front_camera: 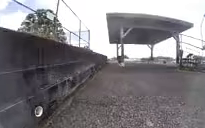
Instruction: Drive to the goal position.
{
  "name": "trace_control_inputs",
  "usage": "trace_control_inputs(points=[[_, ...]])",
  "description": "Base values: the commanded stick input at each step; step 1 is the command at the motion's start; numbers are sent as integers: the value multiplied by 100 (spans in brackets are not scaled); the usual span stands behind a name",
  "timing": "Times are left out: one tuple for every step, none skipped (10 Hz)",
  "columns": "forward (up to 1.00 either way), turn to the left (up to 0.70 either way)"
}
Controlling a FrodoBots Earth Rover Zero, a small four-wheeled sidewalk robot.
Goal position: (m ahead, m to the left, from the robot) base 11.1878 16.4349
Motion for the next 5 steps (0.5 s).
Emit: trace_control_inputs(points=[[70, -4], [70, -15], [70, -20], [70, -21], [70, -14]])
